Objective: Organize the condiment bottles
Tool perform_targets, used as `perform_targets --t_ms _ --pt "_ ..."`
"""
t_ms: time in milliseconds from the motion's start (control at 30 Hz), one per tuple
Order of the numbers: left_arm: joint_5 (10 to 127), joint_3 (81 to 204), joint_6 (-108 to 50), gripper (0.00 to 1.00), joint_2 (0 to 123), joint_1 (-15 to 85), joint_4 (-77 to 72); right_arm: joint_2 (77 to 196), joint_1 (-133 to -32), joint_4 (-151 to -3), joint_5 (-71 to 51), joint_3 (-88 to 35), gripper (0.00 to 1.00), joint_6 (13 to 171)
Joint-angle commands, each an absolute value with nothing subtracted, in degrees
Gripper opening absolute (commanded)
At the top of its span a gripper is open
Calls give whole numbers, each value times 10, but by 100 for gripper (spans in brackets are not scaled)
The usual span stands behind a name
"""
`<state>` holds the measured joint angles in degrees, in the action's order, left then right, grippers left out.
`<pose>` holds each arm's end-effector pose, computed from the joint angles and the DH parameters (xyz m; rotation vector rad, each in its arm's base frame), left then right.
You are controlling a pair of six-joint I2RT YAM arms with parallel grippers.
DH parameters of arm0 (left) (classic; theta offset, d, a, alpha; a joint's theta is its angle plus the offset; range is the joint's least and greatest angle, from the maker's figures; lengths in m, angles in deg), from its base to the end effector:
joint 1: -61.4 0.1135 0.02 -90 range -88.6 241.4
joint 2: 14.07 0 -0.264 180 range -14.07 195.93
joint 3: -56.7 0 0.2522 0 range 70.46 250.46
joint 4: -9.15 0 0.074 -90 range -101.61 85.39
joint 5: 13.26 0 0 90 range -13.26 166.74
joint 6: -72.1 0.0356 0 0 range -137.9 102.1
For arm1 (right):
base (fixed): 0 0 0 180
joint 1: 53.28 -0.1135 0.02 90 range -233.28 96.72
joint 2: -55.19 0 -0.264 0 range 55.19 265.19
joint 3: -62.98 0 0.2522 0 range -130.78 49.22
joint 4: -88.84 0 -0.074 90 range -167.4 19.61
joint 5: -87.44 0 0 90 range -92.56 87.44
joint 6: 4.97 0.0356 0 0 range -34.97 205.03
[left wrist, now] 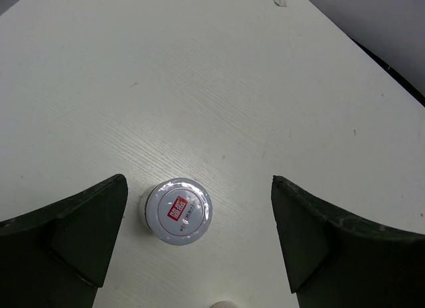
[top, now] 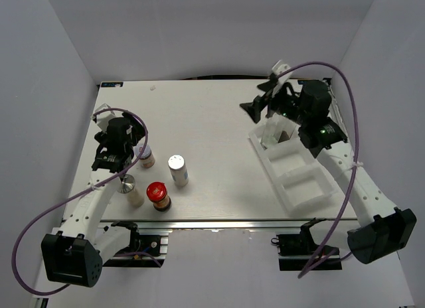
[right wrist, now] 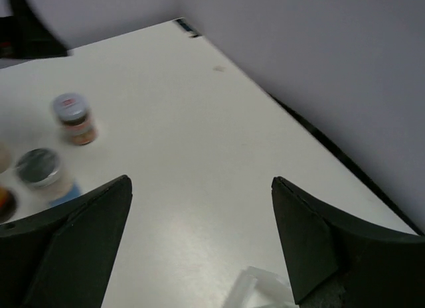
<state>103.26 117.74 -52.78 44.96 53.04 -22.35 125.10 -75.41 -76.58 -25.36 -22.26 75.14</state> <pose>0.2282 -0.0175 0.2966 -0.7292 1.8912 0.0083 0.2536 0.1180 0.4295 -0.7303 1.3995 0.4771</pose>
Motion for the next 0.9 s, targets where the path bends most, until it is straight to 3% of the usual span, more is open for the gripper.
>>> perform_targets --t_ms 0,267,467,867 --pt "1044 1193 -542 98 451 531 -239 1241 -836 -720 -334 -225 89 713" --pt "1063 1215 -569 98 455 531 -280 1318 -1005 -761 -281 -152 90 714" --pt "1085 1213 -579 98 448 531 -294 1415 -1068 -820 -233 -132 89 720" --pt "1092 1206 -579 98 454 531 -298 1599 -1127 -981 -208 -212 89 750"
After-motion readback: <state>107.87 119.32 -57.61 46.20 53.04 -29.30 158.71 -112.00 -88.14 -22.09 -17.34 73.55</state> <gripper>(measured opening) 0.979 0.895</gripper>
